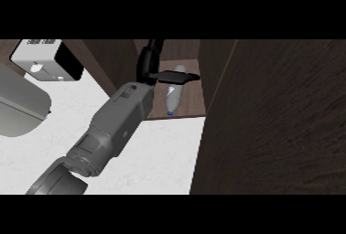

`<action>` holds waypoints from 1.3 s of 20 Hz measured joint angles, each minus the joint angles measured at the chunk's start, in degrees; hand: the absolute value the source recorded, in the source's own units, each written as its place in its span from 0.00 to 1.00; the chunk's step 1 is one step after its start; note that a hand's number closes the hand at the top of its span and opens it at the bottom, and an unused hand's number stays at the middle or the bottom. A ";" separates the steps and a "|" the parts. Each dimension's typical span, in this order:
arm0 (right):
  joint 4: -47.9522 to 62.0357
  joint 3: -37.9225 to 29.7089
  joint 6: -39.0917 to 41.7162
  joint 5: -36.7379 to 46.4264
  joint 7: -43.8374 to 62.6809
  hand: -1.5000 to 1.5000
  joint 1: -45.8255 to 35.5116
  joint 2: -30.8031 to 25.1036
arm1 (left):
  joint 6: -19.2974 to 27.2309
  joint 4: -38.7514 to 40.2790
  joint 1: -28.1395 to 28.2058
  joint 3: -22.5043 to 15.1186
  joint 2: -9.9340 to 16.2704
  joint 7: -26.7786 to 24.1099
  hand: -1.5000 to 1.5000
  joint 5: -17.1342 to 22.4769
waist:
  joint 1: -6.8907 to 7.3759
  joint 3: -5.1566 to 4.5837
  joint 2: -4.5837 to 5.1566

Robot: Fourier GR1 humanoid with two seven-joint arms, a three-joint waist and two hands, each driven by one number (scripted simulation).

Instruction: Pick up the bottled water, place it into the cabinet and close the cabinet

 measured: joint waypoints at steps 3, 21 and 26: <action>-0.24 -0.53 0.01 0.05 0.30 0.00 0.40 -0.41 | -1.99 -3.21 1.18 -0.59 -0.03 1.20 0.00 1.58 | 0.74 0.02 -0.32; -0.55 0.06 2.63 0.94 4.43 1.00 -1.20 -5.94 | 0.42 -42.10 30.10 -12.30 3.82 11.60 1.00 2.39 | 4.96 0.02 -1.61; -0.63 3.99 4.67 1.15 8.84 1.00 -3.35 -7.70 | 1.22 -54.52 39.79 -14.32 8.29 13.87 1.00 1.33 | 4.90 0.02 -1.40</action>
